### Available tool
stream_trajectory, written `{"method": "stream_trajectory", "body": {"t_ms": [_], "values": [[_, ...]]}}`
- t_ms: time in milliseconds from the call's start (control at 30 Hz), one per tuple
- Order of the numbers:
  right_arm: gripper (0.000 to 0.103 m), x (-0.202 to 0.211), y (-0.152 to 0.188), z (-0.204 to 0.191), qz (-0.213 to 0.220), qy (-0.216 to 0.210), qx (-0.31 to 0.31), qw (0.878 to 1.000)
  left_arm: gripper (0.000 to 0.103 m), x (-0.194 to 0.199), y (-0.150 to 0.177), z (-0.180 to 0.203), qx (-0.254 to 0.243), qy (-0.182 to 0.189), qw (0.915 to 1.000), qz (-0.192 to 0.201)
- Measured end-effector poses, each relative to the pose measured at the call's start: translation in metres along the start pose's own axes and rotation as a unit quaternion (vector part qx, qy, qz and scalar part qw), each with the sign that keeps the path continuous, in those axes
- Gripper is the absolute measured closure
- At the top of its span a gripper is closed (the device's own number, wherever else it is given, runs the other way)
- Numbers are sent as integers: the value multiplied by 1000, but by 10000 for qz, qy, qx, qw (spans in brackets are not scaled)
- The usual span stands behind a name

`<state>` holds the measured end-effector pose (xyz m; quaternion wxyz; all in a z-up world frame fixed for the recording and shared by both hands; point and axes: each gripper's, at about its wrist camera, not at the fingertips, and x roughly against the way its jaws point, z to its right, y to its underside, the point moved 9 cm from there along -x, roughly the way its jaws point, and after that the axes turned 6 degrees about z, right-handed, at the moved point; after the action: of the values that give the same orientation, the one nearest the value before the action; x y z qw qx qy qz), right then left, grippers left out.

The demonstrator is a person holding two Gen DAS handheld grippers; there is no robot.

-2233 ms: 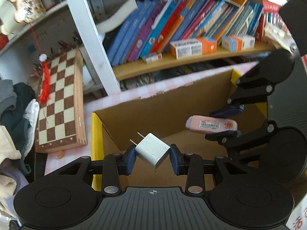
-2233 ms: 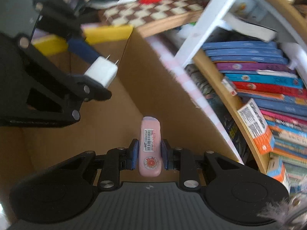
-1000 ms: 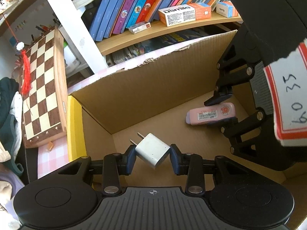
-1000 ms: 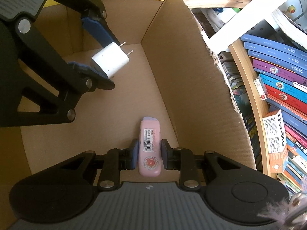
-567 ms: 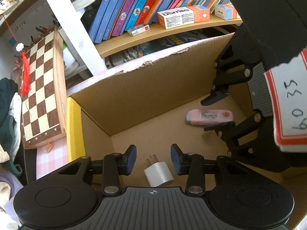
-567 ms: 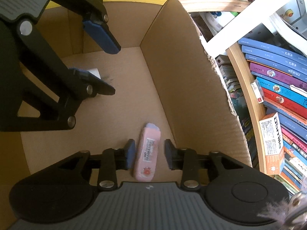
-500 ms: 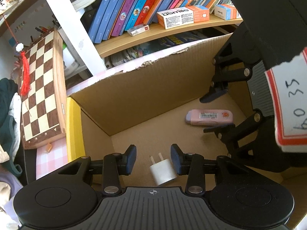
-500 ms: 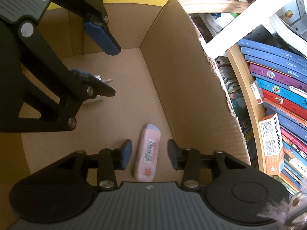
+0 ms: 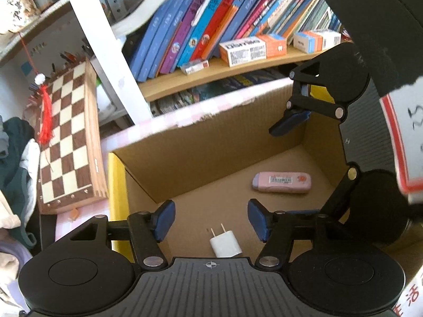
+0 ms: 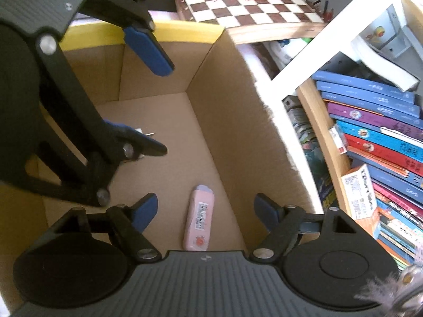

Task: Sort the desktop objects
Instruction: 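Raise both open tools out of the yellow box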

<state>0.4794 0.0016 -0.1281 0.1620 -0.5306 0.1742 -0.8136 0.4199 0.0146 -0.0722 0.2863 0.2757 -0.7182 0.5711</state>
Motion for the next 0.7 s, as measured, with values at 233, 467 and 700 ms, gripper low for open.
{"method": "stream_trajectory", "body": {"t_ms": [233,467,700], "values": [[23,22,3,5,59,263,-233,9994,40,24,-6,-10,145,-62,9994,317],[22,70,2,-12,279,594,-567,9962,39,54,-6,-11,270,6,9973,690],[22,116,0,-25,579,1011,-859,9895,36,86,-2,-11,357,140,9937,1050]]}}
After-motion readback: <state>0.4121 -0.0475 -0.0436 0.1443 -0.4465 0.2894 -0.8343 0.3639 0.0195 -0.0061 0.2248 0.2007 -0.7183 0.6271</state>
